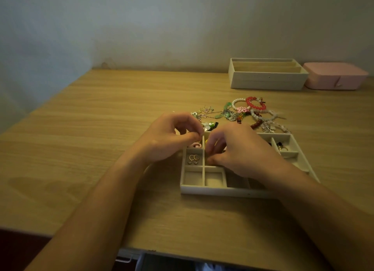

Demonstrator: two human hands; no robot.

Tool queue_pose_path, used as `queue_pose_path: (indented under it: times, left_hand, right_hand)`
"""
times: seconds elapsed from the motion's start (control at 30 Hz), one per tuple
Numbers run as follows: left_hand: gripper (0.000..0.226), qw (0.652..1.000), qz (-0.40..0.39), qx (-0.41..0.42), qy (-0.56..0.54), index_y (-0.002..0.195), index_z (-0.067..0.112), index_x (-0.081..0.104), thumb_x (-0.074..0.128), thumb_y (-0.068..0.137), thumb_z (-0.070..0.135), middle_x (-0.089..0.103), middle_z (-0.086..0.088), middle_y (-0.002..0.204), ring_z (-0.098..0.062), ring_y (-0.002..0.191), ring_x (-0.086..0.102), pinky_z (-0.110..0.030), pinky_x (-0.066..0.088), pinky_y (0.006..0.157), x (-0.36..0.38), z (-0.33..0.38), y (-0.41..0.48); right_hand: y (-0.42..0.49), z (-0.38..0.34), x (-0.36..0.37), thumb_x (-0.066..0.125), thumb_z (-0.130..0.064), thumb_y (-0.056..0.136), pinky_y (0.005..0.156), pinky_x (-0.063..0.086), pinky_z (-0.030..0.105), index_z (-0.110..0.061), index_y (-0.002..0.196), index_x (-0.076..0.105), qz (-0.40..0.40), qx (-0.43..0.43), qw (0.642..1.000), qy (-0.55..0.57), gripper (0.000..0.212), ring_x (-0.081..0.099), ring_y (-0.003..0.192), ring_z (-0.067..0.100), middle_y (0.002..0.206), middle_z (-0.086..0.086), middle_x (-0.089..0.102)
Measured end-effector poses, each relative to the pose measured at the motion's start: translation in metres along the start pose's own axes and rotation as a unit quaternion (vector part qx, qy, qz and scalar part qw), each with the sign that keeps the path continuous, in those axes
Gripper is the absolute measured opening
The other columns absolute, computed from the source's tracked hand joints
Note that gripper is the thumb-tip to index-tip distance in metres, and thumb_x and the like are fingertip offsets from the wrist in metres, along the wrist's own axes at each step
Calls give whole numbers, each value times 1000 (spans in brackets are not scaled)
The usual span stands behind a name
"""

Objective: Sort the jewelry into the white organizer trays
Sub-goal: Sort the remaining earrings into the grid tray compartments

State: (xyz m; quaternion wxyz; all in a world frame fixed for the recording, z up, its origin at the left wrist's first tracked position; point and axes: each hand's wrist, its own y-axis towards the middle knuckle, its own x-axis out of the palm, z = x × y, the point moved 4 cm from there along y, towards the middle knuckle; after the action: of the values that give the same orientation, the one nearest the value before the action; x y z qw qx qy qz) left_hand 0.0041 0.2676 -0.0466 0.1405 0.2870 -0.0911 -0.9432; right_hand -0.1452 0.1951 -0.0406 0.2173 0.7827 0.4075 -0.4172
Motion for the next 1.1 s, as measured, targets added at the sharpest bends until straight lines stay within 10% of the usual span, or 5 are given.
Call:
queue_pose_path:
  times: [0.27, 0.57, 1.1]
  left_hand:
    - [14, 1000, -22, 15, -15, 85, 25, 72, 72, 80, 12, 72, -5, 87, -25, 84, 67, -42, 53, 78, 2, 2, 0]
    - [12, 999, -41, 4, 10, 80, 26, 73, 66, 77, 17, 66, 7, 80, -11, 74, 55, -21, 41, 66, 2, 2, -1]
    - [24, 984, -61, 3, 165, 82, 35, 81, 58, 74, 34, 47, 7, 80, -7, 85, 45, -28, 38, 72, 21, 10, 0]
  right_hand:
    - [-2, -2, 2, 74, -19, 90, 70, 56, 24, -31, 87, 80, -12, -23, 998, -59, 14, 62, 75, 0, 81, -17, 69]
    - [-2, 1, -8, 74, -23, 91, 64, 45, 14, -30, 91, 78, 36, -47, 997, -48, 8, 58, 76, -1, 81, -18, 63]
    - [3, 22, -20, 58, -20, 97, 49, 39, 17, -37, 100, 79, -96, -48, 994, -2, 28, 55, 58, 0, 64, -34, 62]
